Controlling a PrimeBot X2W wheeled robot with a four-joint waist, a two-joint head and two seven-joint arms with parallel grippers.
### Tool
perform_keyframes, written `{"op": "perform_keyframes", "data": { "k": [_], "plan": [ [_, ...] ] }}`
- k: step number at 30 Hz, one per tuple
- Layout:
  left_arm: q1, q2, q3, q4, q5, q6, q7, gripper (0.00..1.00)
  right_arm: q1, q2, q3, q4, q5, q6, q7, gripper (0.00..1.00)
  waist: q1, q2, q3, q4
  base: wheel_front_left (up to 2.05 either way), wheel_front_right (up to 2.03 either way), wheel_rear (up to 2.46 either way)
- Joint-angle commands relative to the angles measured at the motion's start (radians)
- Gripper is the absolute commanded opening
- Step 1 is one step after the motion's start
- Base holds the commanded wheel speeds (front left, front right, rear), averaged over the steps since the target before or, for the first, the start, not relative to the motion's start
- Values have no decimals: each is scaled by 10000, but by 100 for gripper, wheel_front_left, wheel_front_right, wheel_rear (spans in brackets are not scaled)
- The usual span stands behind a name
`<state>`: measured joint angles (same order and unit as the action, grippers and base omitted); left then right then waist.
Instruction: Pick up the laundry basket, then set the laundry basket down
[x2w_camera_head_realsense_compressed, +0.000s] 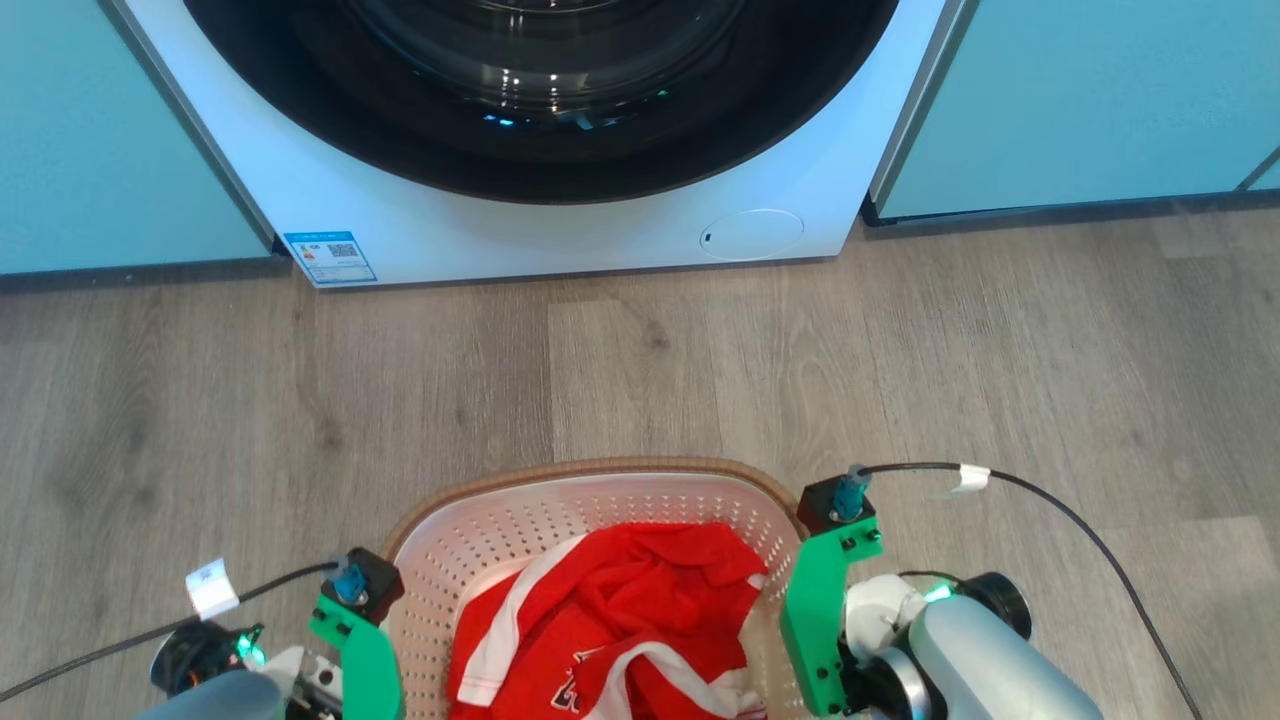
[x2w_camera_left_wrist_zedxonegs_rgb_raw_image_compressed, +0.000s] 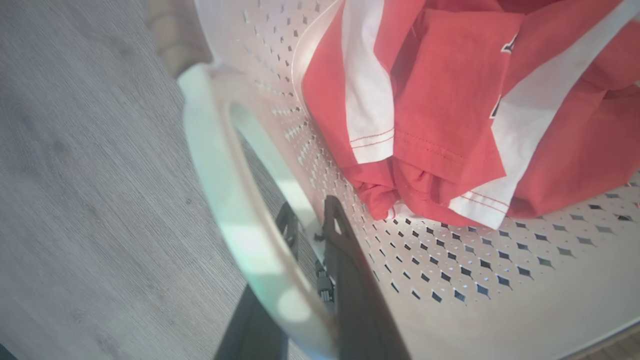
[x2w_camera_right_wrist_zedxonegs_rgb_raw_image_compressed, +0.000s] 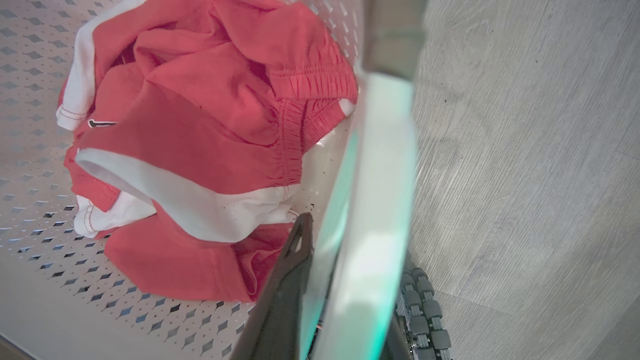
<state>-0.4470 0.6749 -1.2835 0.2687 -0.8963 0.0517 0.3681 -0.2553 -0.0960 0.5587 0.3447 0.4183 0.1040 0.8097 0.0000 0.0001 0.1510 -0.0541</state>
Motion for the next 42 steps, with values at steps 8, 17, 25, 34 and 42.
{"op": "perform_keyframes", "data": {
  "k": [8,17,25,34,42],
  "plan": [
    [-228,29,47,-356,349,-257,-113,0,-122,458,336,-888,-113,267,44,0,0,-1,29,-14,0,0,0],
    [-266,23,48,-386,395,-197,-121,0,-87,458,308,-938,-136,267,77,0,0,-1,54,-16,0,0,0],
    [-323,28,93,-392,413,-105,-199,0,-151,458,342,-972,-245,267,-6,0,0,-1,66,-4,0,0,0],
    [-306,22,88,-443,425,-85,-171,0,-200,458,350,-916,-269,267,-97,0,0,-1,33,47,0,0,0],
    [-273,28,82,-468,444,-102,-138,0,-202,458,373,-884,-274,267,-106,0,0,-1,20,90,0,0,0]
  ]
}}
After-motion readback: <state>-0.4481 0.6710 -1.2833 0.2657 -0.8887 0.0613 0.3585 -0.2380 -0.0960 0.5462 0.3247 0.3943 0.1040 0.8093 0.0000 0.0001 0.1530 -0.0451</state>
